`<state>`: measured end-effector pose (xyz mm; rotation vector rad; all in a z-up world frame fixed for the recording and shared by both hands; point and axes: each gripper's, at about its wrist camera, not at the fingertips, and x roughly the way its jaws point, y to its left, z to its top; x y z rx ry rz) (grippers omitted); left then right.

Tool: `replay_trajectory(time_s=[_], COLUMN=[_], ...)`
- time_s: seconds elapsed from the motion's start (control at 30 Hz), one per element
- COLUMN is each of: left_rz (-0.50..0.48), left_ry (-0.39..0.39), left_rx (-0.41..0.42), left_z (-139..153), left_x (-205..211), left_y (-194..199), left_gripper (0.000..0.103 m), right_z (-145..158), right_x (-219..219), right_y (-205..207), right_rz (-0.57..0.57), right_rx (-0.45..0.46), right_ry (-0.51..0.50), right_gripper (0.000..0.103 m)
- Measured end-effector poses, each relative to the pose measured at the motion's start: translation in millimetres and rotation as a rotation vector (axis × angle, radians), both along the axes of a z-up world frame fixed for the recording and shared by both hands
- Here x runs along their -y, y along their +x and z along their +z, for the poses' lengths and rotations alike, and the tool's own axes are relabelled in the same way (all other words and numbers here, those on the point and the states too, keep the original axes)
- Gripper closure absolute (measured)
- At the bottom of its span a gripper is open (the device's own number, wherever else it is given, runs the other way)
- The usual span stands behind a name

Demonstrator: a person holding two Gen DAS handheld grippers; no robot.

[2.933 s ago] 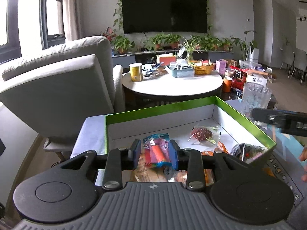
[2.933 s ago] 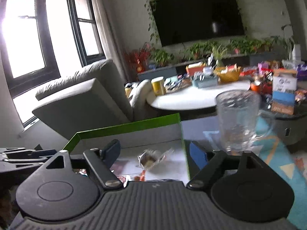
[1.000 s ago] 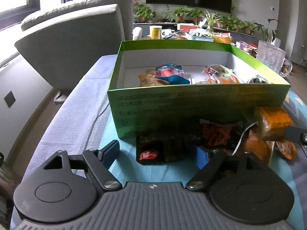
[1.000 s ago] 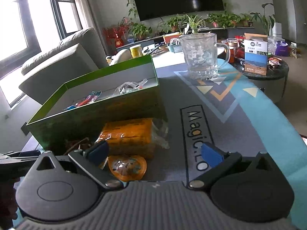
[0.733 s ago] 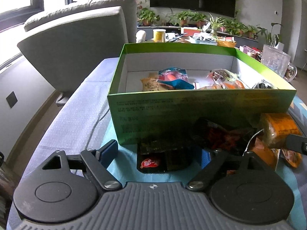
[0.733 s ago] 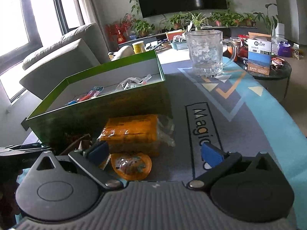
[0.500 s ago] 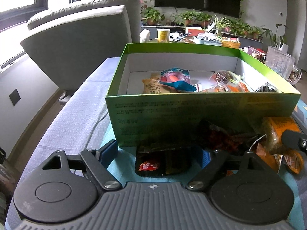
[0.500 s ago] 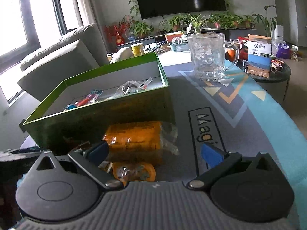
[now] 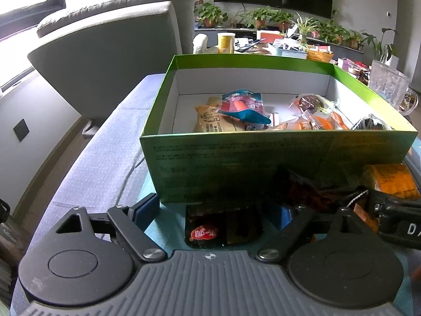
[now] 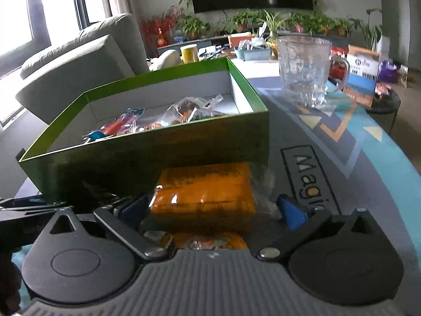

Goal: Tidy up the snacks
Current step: 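Grasp the orange bread bag with right tool while left grasps dark red-black packet, then lift both held snacks and carry them over the green box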

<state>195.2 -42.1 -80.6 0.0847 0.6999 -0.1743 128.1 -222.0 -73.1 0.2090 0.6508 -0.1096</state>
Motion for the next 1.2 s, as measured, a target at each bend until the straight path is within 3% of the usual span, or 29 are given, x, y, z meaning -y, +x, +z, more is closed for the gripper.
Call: replay_trajectory(time_s=[0.1,0.17,0.2,0.57,0.87,1.2], left_rz=[0.013,0.031,0.023,0.066,0.042,0.007], left_ry=[-0.001,-0.012,-0.022,-0.051,-0.052,-0.068], left_rx=[-0.002,0.019,0.035,0.038,0.129,0.176], left_z=[0,-1,0,4,26,44], left_x=[1,-1,-4,-37,-45,-38], left_y=[2,0,-2,-29,-59,-72], left_gripper=[0.019,0.030,0.048,0.048,0.048,0.048], right_z=[-1,-1,0,6,16,28], right_x=[-2,-3,-4,19,32,35], right_y=[4,5,4,-19,-38,-51], right_rz=[0.003,0.012,0.015,-0.041,-0.073,-0.060], right_rx=[-0.014,-0.017,-0.013,0.032,0.092,0.147], right_ry=[-0.024,-0.043,-0.048,0.039,0.078,0.082], right_gripper=[0.032,0.033,0.033,0.033,0.033,0.033])
